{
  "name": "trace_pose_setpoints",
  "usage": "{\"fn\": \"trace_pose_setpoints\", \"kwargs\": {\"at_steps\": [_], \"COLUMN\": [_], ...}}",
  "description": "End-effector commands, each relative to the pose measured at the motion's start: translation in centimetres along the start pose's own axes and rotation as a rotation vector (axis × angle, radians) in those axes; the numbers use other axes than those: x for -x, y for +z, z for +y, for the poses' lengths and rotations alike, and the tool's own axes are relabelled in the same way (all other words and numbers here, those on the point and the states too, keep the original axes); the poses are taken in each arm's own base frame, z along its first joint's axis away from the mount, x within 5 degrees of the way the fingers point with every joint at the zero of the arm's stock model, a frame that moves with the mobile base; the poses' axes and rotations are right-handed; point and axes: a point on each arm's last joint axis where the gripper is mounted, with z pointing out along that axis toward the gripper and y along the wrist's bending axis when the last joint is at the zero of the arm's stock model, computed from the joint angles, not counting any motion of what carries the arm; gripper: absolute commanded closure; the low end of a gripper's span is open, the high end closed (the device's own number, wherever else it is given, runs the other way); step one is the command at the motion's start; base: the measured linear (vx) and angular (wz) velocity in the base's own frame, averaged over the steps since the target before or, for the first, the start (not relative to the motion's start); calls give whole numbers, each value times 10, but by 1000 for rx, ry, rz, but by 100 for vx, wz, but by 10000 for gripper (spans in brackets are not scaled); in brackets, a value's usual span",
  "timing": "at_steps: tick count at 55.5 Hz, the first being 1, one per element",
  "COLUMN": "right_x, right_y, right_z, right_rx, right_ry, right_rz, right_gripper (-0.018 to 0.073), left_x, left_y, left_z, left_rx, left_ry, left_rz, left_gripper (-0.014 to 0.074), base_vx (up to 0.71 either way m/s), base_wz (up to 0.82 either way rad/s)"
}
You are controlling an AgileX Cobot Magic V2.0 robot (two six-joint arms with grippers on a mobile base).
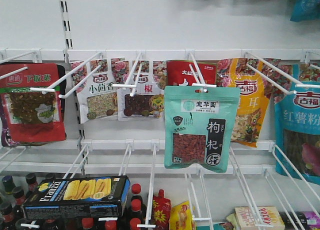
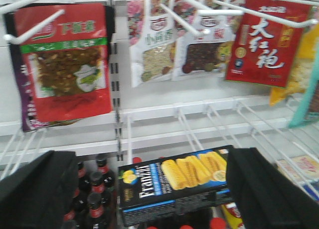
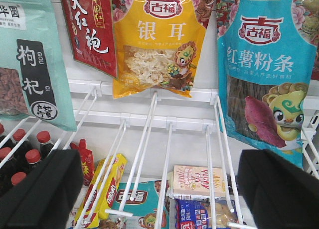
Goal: Pick snacks and fruit into basket
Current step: 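Close the left gripper around the Franzzi box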
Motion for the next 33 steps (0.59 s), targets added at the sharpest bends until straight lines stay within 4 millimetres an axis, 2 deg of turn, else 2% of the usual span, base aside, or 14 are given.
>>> {"fn": "trace_pose_setpoints", "kwargs": {"at_steps": [1, 10, 17, 24, 33], "right_x": [18, 18, 18, 18, 18], "right_y": [-6, -6, -6, -6, -6], "right_z": [-2, -2, -2, -2, -2], "right_rx": [-18, -18, -18, -18, -18], "right_ry": [-17, -17, -17, -17, -17], "right_rz": [-118, -118, -118, -118, -119], "right_gripper": [-88, 18, 90, 155, 224], "left_x": [15, 6, -4, -21, -65], "left_y": [-3, 11, 29, 48, 70], "left_z": [-12, -38, -52, -62, -72], "left_rx": [-99, -261, -307, -343, -323], "left_ry": [-20, -41, -45, -189, -514], "left_rz": [-95, 18, 130, 223, 309], "left_gripper": [-127, -120, -117, -117, -113], "base_vx": [0, 0, 0, 0, 0], "base_wz": [0, 0, 0, 0, 0]}}
